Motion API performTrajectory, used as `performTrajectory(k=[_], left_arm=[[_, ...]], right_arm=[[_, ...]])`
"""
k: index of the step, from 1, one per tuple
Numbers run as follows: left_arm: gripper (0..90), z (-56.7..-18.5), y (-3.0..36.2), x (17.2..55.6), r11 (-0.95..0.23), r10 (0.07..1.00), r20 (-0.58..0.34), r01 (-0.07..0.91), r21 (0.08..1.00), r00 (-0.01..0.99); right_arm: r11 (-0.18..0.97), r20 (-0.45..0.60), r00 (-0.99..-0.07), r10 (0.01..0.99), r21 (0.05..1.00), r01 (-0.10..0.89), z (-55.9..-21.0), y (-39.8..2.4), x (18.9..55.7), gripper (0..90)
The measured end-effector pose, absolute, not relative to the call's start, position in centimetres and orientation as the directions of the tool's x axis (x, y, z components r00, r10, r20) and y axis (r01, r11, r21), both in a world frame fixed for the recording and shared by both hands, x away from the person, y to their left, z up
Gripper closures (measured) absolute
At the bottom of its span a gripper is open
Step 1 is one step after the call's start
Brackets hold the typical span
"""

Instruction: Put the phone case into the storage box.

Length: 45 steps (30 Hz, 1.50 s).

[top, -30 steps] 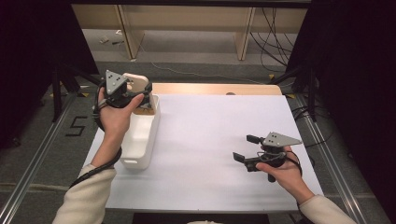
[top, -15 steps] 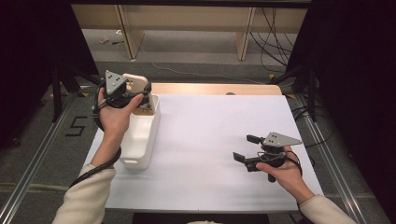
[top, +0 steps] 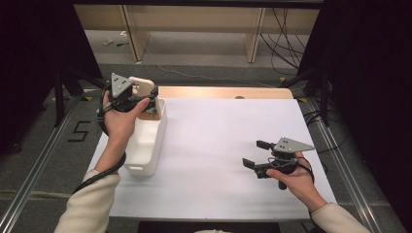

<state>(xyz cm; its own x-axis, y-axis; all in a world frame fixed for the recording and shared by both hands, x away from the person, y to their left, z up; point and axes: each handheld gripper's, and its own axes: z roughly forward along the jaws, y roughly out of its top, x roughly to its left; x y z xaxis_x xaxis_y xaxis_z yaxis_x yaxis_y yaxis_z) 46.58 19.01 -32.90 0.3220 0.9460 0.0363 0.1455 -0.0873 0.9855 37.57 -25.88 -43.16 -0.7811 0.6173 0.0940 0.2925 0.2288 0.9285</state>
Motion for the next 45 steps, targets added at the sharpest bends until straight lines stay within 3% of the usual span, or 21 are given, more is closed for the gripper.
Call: performTrajectory(k=[45], left_arm=[[10.0, -33.7, 19.8, 48.7, -0.101, 0.948, 0.041, 0.176, 0.979, 0.317]], right_arm=[[0.222, 0.099, -0.777, 0.622, 0.929, 0.296, -43.1, -26.0, 37.7, 11.1]])
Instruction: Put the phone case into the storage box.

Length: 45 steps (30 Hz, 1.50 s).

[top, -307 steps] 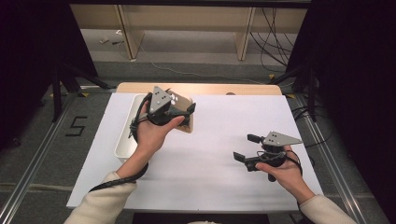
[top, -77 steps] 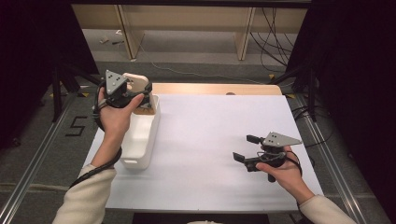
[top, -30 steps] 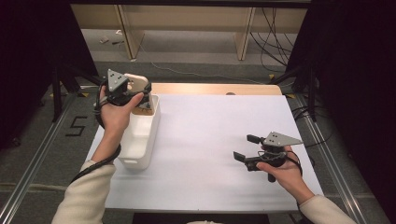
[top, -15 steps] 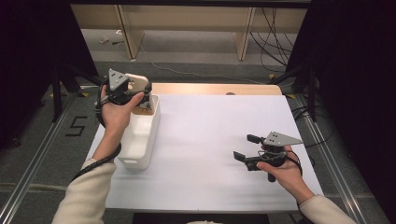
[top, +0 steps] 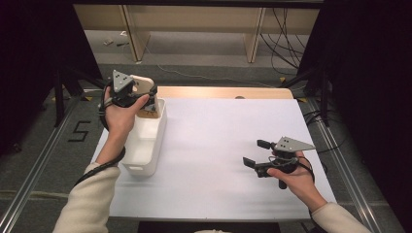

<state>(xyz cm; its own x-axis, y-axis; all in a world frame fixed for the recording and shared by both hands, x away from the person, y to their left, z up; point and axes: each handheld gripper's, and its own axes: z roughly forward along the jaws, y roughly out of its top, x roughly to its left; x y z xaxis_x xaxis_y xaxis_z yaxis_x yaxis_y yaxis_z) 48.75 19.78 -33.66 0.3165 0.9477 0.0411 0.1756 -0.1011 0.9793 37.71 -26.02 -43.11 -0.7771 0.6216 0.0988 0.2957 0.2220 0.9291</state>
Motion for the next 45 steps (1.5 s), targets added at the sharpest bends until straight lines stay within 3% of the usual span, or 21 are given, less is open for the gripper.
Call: performTrajectory(k=[45], left_arm=[[10.0, -34.2, 20.1, 50.0, -0.104, 0.952, 0.04, 0.197, 0.975, 0.304]], right_arm=[[0.221, 0.1, -0.777, 0.622, 0.929, 0.296, -43.1, -26.1, 37.7, 11.1]])
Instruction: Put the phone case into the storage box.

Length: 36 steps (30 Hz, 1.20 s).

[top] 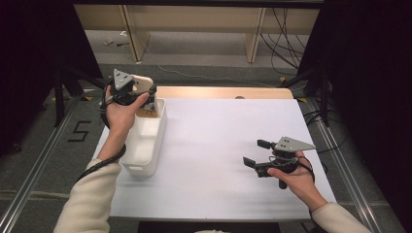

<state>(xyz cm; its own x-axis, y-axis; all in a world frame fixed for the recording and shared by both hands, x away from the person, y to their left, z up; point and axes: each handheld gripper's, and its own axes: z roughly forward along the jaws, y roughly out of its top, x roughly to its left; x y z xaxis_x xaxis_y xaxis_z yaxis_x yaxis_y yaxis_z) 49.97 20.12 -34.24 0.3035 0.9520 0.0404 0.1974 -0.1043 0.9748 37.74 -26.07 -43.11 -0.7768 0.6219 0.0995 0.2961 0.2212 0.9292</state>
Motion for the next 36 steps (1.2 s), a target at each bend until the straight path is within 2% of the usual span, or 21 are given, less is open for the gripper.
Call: performTrajectory(k=[36], left_arm=[[10.0, -34.4, 20.4, 51.1, -0.109, 0.953, 0.045, 0.202, 0.973, 0.299]], right_arm=[[0.219, 0.095, -0.777, 0.622, 0.932, 0.29, -43.0, -26.2, 37.7, 11.1]])
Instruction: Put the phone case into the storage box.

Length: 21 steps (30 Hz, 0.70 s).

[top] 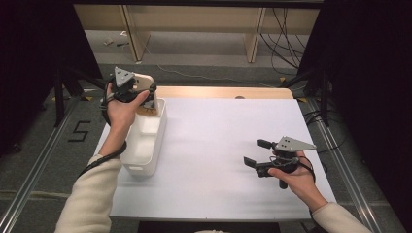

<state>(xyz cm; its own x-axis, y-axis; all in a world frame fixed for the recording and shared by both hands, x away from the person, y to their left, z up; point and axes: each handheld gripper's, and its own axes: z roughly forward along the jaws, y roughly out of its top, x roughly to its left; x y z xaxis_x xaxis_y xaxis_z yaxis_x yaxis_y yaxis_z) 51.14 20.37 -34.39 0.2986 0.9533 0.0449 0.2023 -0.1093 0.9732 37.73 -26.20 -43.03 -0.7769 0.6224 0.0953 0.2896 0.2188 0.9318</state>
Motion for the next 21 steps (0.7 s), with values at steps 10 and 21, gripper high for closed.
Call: performTrajectory(k=[10, 21], left_arm=[[10.0, -34.48, 20.47, 51.42, -0.107, 0.954, 0.042, 0.205, 0.973, 0.297], [10.0, -34.48, 20.36, 51.84, -0.114, 0.953, 0.047, 0.209, 0.971, 0.298]], right_arm=[[0.218, 0.094, -0.77, 0.632, 0.931, 0.292, -43.02, -26.78, 37.52, 11.1], [0.216, 0.094, -0.77, 0.632, 0.932, 0.291, -43.04, -26.9, 37.42, 11.1]])
